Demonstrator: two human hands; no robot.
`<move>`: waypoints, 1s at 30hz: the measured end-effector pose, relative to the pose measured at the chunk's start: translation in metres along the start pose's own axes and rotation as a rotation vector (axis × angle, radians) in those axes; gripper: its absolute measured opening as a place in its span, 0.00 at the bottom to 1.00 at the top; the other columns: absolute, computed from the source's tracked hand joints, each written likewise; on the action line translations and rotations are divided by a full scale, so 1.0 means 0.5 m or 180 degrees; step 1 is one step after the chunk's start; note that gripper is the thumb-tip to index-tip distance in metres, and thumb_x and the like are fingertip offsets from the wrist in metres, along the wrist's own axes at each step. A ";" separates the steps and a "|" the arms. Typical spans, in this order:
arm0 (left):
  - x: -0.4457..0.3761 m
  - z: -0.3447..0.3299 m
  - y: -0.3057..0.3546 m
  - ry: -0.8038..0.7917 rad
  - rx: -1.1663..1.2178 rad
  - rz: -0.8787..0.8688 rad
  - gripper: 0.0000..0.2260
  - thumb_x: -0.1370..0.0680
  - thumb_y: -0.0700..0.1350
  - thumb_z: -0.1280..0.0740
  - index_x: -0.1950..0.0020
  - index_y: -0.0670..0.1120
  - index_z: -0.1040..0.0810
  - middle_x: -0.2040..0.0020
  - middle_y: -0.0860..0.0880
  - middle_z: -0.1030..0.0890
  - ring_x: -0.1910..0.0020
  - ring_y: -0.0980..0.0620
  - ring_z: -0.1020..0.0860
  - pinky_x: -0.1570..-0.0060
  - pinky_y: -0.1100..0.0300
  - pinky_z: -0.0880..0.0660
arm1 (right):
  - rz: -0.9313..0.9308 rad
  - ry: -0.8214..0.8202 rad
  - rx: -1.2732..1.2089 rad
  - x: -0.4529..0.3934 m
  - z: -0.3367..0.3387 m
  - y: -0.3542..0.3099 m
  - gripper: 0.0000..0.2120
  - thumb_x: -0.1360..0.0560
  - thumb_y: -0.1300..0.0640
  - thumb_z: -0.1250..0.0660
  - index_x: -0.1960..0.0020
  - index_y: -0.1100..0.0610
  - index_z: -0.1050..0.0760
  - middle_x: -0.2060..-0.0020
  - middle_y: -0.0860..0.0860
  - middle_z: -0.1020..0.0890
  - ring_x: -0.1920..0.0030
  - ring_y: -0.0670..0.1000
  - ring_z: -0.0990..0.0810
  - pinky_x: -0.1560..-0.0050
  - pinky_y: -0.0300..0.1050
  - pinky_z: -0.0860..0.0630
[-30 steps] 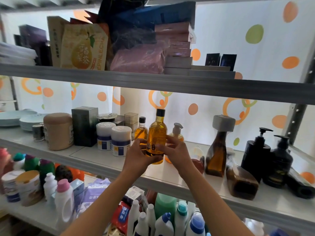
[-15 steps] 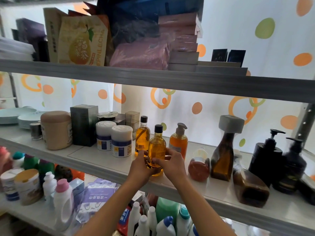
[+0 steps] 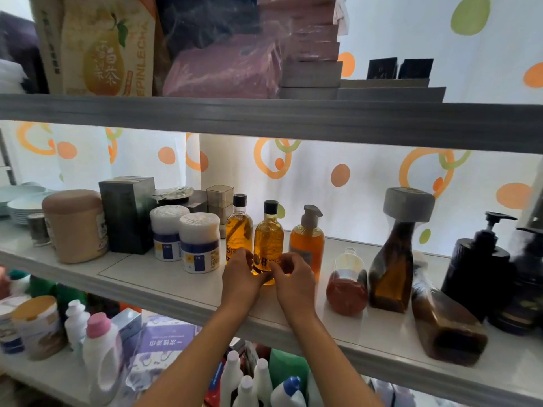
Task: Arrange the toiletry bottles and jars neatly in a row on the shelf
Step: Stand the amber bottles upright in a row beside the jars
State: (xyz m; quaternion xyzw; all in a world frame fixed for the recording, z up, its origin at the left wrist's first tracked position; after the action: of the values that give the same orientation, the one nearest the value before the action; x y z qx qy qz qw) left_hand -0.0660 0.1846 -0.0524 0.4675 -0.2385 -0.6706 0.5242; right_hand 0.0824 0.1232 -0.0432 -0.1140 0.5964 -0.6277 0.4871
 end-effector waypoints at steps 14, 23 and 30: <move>-0.019 -0.004 -0.007 -0.0091 -0.0073 -0.0124 0.12 0.25 0.43 0.29 0.42 0.45 0.22 0.49 0.48 0.18 0.50 0.50 0.20 0.50 0.60 0.25 | -0.0282 -0.0610 -0.0183 -0.004 -0.043 0.018 0.16 0.18 0.58 0.42 0.33 0.58 0.25 0.39 0.52 0.20 0.45 0.45 0.27 0.47 0.33 0.33; -0.016 0.222 -0.065 0.1088 0.0228 0.0035 0.15 0.23 0.38 0.34 0.37 0.44 0.29 0.38 0.44 0.27 0.41 0.48 0.27 0.44 0.55 0.26 | -0.0424 -0.0737 -0.0168 0.002 -0.050 0.027 0.18 0.17 0.54 0.43 0.30 0.57 0.28 0.33 0.52 0.23 0.37 0.50 0.27 0.40 0.40 0.34; -0.044 0.177 -0.124 0.0188 0.0159 0.0345 0.25 0.22 0.34 0.39 0.27 0.49 0.37 0.32 0.43 0.28 0.34 0.42 0.28 0.38 0.44 0.29 | -0.0359 -0.0712 -0.0123 0.005 -0.051 0.020 0.17 0.18 0.54 0.41 0.32 0.57 0.25 0.38 0.52 0.21 0.45 0.45 0.29 0.45 0.41 0.34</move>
State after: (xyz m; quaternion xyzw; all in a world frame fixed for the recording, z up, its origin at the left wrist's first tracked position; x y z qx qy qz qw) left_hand -0.1733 0.2109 -0.0543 0.4864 -0.2645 -0.6210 0.5548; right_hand 0.0676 0.1396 -0.0597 -0.2260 0.5429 -0.6258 0.5123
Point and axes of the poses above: each hand's wrist, its own x-axis away from the middle knuckle, its own z-axis out of the back of the hand, y = z × x, the point moved 10 cm from there along -x, towards the middle knuckle
